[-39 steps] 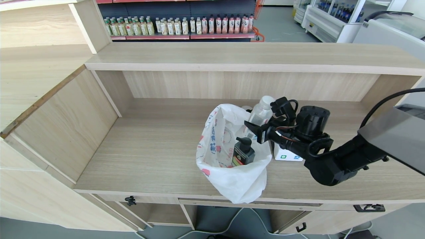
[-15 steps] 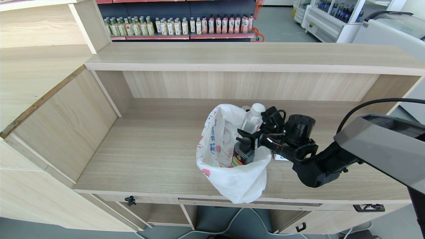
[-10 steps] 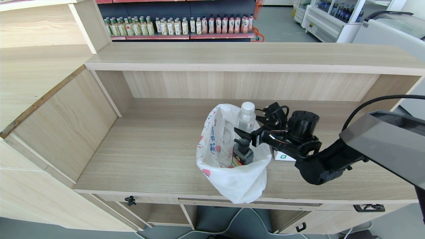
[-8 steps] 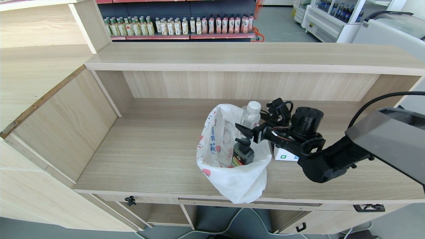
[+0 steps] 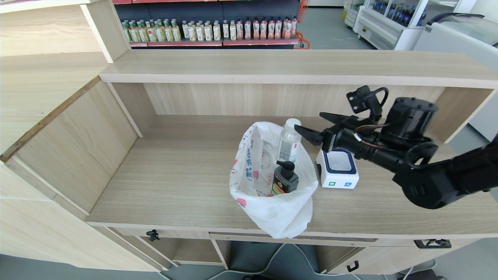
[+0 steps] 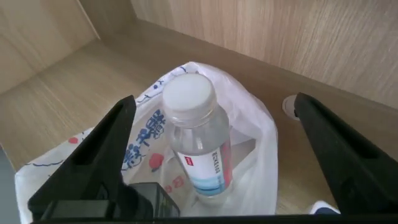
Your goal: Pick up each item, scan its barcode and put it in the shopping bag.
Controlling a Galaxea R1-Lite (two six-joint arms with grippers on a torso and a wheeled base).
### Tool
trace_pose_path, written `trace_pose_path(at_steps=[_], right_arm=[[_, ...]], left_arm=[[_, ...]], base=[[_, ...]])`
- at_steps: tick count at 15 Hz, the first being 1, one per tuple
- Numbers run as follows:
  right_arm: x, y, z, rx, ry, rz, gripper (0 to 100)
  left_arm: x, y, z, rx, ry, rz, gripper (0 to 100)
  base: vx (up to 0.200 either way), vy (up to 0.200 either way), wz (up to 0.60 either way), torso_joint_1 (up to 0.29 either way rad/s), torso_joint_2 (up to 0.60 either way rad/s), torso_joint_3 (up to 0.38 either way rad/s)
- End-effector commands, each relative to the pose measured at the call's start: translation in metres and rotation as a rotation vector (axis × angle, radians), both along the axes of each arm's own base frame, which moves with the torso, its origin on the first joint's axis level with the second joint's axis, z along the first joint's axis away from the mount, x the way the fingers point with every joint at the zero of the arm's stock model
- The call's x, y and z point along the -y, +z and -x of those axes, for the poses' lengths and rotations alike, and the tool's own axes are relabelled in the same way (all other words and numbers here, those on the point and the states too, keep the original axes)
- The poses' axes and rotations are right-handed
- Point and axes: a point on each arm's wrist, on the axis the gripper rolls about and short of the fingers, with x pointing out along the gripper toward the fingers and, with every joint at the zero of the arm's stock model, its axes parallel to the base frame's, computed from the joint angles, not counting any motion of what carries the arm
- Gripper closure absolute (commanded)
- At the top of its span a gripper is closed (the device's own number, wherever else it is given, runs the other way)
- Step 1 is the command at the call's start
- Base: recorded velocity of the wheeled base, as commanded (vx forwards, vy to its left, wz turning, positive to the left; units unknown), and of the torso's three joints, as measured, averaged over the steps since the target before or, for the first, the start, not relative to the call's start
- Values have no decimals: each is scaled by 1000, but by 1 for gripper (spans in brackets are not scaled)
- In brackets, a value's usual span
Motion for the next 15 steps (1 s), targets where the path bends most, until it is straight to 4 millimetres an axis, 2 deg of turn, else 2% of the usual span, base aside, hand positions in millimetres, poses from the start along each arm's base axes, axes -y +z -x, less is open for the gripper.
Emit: trace_pose_path(at_steps=[1,3,4,5,6,7,10,15], right_arm=[[30,50,67,48,-29,-61,0],[52,60,97,49,-98,-74,0],[69,57,118,32,-174,-64,0],[82,55,129,19,-234,-61,0],[93,49,140,-11,-289,-47,0],[106,38,159,-74,-363,-26,0],[114,-3,211,-159,-497,-4,0],[123,-45,299,-185,-607,39,0]], left_arm=[[0,0,0,-1,0,0,0],[0,0,0,-1,0,0,0],[0,0,0,-1,0,0,0],[0,0,0,-1,0,0,0],[0,0,0,-1,0,0,0],[0,0,0,-1,0,0,0],[0,0,0,-1,0,0,0],[0,0,0,-1,0,0,0]], base=[[0,0,0,0,0,0],[0,0,0,0,0,0],[0,0,0,0,0,0],[0,0,0,0,0,0],[0,0,0,0,0,0],[0,0,0,0,0,0],[0,0,0,0,0,0],[0,0,0,0,0,0]])
